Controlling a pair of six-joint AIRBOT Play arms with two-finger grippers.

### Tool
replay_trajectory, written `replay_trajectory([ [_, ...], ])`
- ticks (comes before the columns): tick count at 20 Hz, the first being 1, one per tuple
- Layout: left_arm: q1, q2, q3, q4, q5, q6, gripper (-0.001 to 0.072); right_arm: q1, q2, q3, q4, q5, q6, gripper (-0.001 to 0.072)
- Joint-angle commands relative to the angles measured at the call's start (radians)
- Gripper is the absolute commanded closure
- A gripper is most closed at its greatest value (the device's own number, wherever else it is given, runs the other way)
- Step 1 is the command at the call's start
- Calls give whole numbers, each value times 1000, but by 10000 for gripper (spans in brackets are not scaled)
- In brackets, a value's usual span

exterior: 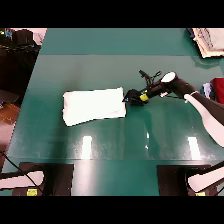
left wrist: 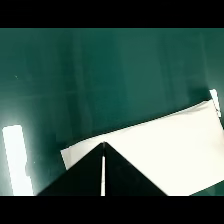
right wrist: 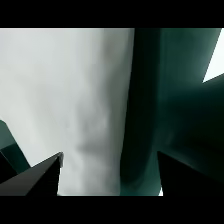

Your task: Fold the shirts.

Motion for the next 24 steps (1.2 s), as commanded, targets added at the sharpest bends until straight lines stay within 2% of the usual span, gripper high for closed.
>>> replay_trajectory([
  [1, 1, 0, 0, 0, 0, 0, 682, 62, -103, 57, 97, -19, -10, 39],
  [4, 1, 0, 0, 0, -3, 0, 682, 127, -184, 177, 145, -24, -14, 45],
  [5, 1, 0, 0, 0, -4, 0, 682, 145, -201, 214, 145, -29, -14, 121],
  [6, 1, 0, 0, 0, -5, 0, 682, 159, -210, 241, 143, -41, -15, 240],
  [7, 1, 0, 0, 0, -7, 0, 682, 169, -214, 266, 142, -52, -16, 313],
  [8, 1, 0, 0, -1, -11, 0, 682, 176, -214, 282, 140, -65, -22, 436],
  [9, 1, 0, 0, -1, -11, 0, 682, 176, -213, 301, 137, -66, -42, 704],
  [14, -9, 0, 0, -24, -36, 0, 682, 107, -169, 338, 125, -69, -41, 696],
  [20, -69, 0, 0, -34, -48, 0, 682, -157, 27, 337, -216, -62, 108, 696],
  [24, -140, 0, 0, -34, -52, 21, 682, -423, 154, 337, -285, -63, 146, 696],
])
